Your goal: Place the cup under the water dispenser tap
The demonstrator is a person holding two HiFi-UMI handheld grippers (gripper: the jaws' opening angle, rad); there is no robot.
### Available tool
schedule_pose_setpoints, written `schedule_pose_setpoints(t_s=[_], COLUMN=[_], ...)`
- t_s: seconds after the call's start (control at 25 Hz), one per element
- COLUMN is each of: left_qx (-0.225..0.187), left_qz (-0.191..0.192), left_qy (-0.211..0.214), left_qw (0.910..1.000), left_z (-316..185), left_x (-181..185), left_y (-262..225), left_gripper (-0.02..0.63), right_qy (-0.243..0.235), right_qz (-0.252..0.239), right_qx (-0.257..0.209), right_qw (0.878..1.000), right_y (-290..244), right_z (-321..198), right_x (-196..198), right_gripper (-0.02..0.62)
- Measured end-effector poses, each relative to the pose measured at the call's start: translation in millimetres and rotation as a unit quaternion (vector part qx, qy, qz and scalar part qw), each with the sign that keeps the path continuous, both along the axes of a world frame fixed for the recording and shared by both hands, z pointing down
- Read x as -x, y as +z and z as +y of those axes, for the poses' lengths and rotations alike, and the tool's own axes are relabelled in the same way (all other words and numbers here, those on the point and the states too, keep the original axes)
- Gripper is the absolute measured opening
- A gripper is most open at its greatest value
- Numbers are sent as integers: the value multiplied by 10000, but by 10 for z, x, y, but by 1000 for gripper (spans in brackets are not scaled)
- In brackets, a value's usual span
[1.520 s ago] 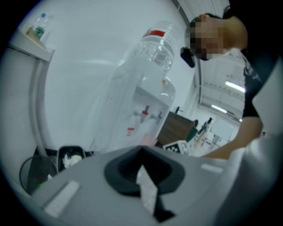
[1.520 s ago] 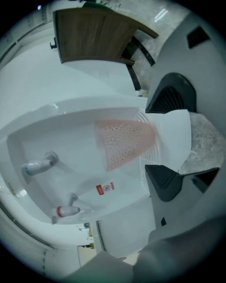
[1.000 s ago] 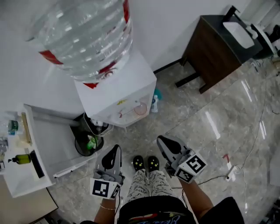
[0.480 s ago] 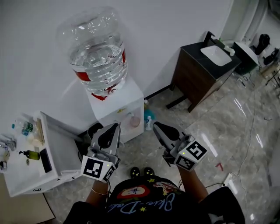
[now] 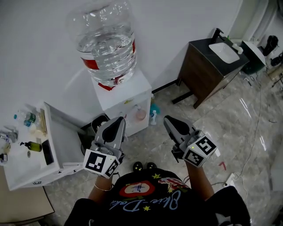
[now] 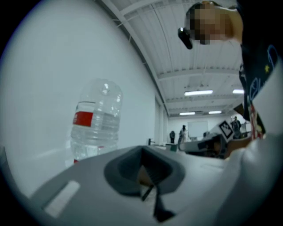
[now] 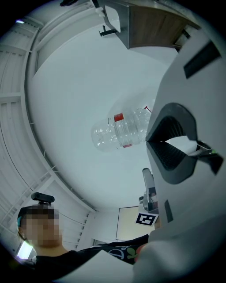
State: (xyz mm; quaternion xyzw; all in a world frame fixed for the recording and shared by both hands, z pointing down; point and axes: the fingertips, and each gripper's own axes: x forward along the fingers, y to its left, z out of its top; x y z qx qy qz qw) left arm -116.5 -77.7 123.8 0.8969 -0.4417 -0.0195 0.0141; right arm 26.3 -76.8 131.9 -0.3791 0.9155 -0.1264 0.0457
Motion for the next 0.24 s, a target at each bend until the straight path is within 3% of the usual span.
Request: schedule_pose_setpoints(t_s=[0.24], left_qx=[224], left_qz=[319], left_qy=[-186], left_qw=[9991], left_z=[-35], left_x=[241], left_y=[32], left_gripper=[-8], right_qy=[23], right_qz=[-75], right_qx=[47], right_qw=[10000], right_y=[52], right_z=[-114], right_x=[130], right_gripper=[14])
